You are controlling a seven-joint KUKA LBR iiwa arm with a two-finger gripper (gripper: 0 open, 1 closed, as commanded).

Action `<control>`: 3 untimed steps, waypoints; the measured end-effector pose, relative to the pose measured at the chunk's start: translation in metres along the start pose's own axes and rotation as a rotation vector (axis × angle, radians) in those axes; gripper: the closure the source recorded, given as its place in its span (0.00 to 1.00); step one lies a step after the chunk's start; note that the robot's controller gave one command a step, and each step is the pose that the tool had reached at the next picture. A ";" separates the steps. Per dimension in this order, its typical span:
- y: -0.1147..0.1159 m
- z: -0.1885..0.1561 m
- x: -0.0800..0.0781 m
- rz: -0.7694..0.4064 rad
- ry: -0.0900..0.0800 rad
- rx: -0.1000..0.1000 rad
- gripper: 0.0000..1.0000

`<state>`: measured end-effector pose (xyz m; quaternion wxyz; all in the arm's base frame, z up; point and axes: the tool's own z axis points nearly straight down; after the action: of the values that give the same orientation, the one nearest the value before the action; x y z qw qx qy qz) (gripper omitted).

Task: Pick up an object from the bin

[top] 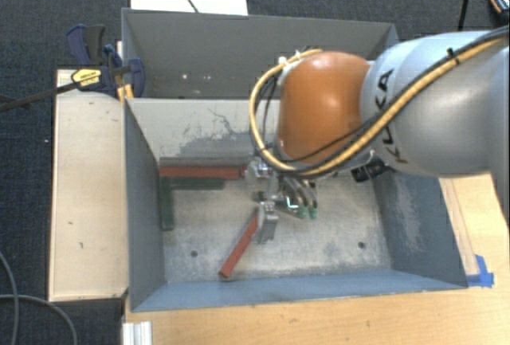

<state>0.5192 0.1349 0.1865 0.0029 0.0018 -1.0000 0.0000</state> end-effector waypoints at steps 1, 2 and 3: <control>-0.001 0.118 -0.003 -0.511 -0.003 0.001 0.00; 0.009 0.086 0.026 -0.635 -0.004 0.002 0.00; 0.029 0.072 0.017 -0.740 -0.012 0.001 0.00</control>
Offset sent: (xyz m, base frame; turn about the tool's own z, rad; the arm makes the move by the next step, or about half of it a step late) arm 0.0031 -0.0006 -0.1165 -0.5118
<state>0.5018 0.1642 0.1151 -0.0031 0.3633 -0.9317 -0.0007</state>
